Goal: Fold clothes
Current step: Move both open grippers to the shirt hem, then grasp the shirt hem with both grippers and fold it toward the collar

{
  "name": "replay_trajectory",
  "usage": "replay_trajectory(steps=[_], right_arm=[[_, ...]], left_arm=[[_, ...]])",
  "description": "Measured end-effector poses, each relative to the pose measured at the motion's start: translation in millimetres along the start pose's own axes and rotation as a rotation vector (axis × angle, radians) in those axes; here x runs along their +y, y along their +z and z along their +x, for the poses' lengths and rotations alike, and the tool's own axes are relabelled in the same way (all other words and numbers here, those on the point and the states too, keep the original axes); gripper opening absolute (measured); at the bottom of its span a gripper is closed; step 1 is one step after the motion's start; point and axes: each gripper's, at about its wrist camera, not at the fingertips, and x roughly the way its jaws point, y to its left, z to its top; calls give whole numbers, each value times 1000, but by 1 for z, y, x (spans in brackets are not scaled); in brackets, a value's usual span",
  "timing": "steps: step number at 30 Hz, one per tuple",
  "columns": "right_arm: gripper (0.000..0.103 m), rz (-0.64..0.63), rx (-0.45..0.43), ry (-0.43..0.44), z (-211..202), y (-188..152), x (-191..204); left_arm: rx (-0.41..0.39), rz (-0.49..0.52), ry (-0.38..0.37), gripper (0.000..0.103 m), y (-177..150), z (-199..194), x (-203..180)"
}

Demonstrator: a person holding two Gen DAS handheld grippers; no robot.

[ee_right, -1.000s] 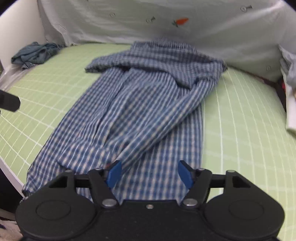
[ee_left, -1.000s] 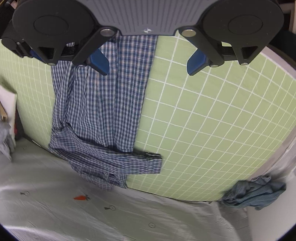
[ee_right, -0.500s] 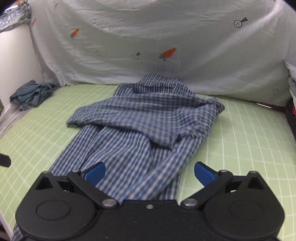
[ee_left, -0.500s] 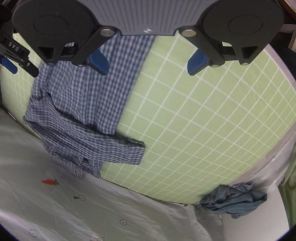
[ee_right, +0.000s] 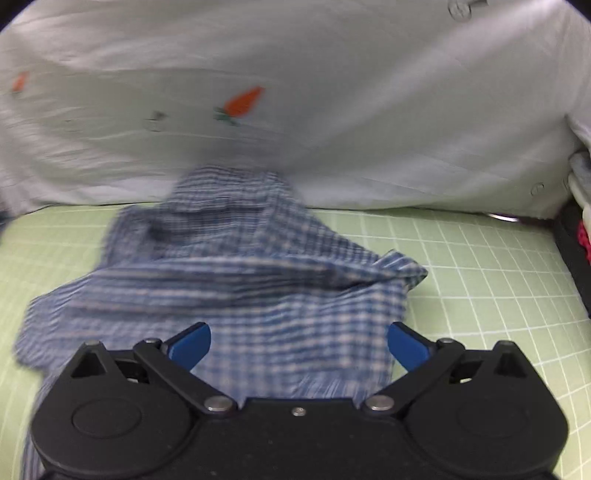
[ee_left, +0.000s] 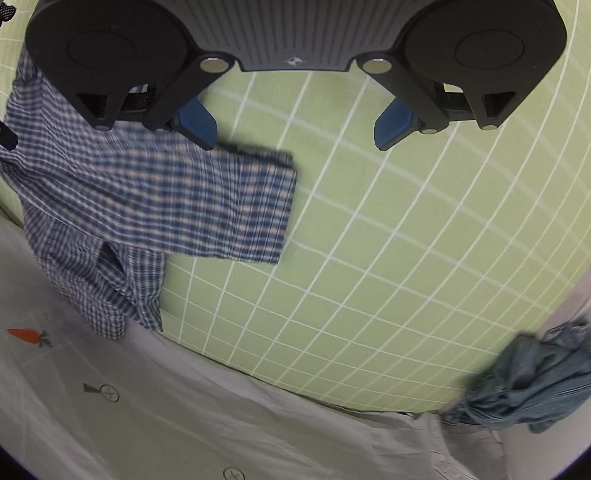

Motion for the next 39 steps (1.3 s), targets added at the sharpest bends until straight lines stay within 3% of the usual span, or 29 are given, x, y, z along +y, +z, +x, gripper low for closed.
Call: replay_trajectory(steps=[2, 4, 8, 11, 12, 13, 14, 16, 20, 21, 26, 33, 35, 39], right_arm=[[92, 25, 41, -12, 20, 5, -5], [75, 44, 78, -8, 34, 5, -8], [65, -20, 91, -44, 46, -1, -2], [50, -85, 78, -54, 46, -3, 3], [41, -107, 69, -55, 46, -3, 5], [28, -133, 59, -53, 43, -4, 9], [22, -154, 50, -53, 42, -4, 12], [6, -174, 42, -37, 40, -4, 14], [4, -155, 21, -22, 34, -1, 12], [4, -148, 8, -20, 30, 1, 11], [3, -129, -91, -1, 3, 17, 12], [2, -131, -229, 71, -28, 47, 35], [2, -145, -262, 112, -33, 56, 47], [4, -228, -259, 158, -12, 67, 85]], left_arm=[[12, -1, -9, 92, 9, 17, -3], [17, 2, -23, 91, 15, 30, -7], [15, 44, -50, 82, 17, 41, -17], [-5, 101, -39, 78, 14, 44, -26], [-14, 121, -28, 76, 13, 44, -29], [-23, 140, -17, 70, 12, 44, -31], [-33, 155, -11, 66, 12, 44, -33], [-47, 177, -2, 42, 14, 44, -36], [-51, 146, -59, 10, 18, 41, -34], [-56, 130, -76, 8, 19, 39, -33], [-150, 115, -98, 5, 27, 10, -31], [-323, 4, -110, 4, 49, -51, 0], [-363, -50, -94, 4, 54, -63, 17], [-382, -89, 33, 4, 57, -60, 46]])
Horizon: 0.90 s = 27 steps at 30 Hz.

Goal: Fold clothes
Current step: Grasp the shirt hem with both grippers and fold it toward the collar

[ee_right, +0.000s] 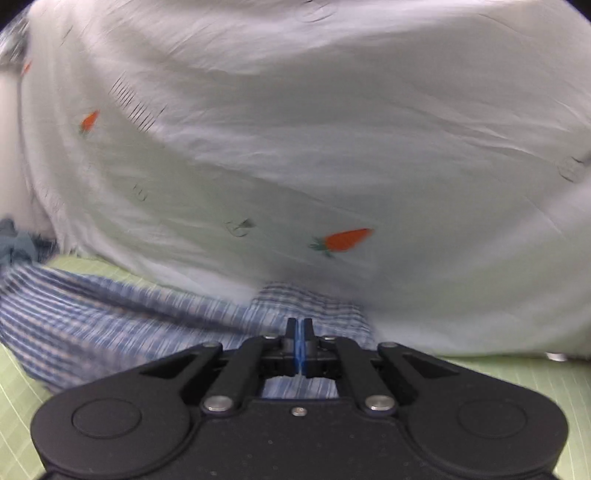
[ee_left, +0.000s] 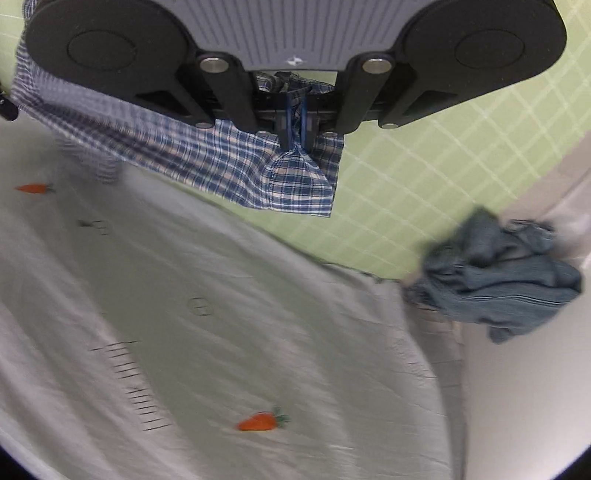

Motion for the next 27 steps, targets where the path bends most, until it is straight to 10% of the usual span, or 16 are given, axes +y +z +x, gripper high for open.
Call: replay_trajectory(steps=[7, 14, 17, 19, 20, 27], right_arm=[[77, 236, 93, -34, 20, -25, -21], [83, 607, 248, -88, 49, -74, -102], [79, 734, 297, -56, 67, -88, -123], [17, 764, 293, 49, 76, -89, -130], [4, 753, 288, 68, 79, -86, -130], [1, 573, 253, 24, 94, -60, -123]], left_arm=[[104, -125, 34, 5, -18, 28, 40], [131, -134, 32, 5, -29, 39, 44], [126, -139, 30, 5, -27, 40, 46], [124, -138, 30, 5, -26, 41, 46], [123, -138, 31, 5, -26, 41, 46], [136, -108, 22, 5, -32, 53, 37]])
